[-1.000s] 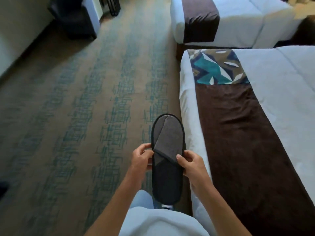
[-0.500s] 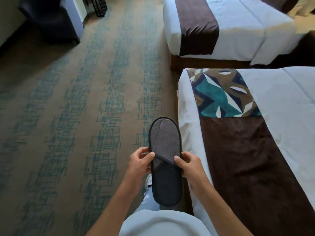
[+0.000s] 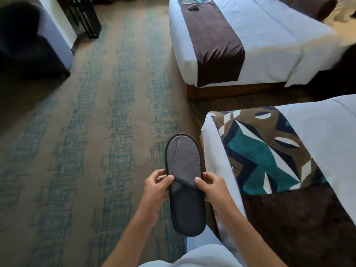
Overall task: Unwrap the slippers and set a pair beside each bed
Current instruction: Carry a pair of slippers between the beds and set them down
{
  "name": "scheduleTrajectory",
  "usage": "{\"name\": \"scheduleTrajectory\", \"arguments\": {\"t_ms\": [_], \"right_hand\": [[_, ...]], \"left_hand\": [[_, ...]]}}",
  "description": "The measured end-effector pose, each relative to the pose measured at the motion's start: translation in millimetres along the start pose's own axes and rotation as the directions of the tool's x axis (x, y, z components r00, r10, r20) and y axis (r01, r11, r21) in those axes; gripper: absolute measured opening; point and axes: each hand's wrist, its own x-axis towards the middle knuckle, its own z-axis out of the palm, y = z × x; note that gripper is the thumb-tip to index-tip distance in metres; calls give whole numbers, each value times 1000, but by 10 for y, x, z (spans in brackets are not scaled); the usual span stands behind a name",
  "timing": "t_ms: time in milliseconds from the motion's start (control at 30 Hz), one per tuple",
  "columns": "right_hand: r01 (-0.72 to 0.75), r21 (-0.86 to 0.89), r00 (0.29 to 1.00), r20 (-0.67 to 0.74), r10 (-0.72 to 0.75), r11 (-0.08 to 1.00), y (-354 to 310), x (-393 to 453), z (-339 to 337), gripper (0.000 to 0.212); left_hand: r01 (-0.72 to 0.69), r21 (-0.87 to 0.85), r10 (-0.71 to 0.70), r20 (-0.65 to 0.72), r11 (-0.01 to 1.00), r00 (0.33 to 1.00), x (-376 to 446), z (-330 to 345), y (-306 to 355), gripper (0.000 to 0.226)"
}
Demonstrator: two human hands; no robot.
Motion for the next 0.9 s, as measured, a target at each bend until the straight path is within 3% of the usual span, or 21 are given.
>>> {"name": "scheduleTrajectory", "arguments": {"t_ms": [100,300,400,633,800,900], "right_hand": [[6,22,1000,-6,-6,1000,-382,803,-96,19],[-22,15,1000,14,22,1000,-1281,2199,-332,17],[-26,39,1000,-4,26,999,-1743,2769,-430,29],[-72,95,981,-172,88,993,-2413,4103,-639,47],[-51,197,950,-292,108,979,-2925,5026,-815,17],[-48,275,899,-408,162,960,-3230,5454,-967,36]], "left_hand": [[22,19,-23,20,1000,1000,790,263,413,31],[41,38,-41,8,998,999,2106,801,1365,25],[24,47,-25,19,999,1000,2653,1053,1829,20],[1,121,-18,141,993,990,4055,1621,2629,21],[2,211,-62,281,978,958,5235,2111,3193,19],[-12,277,-102,393,961,914,5781,2507,3521,15]]}}
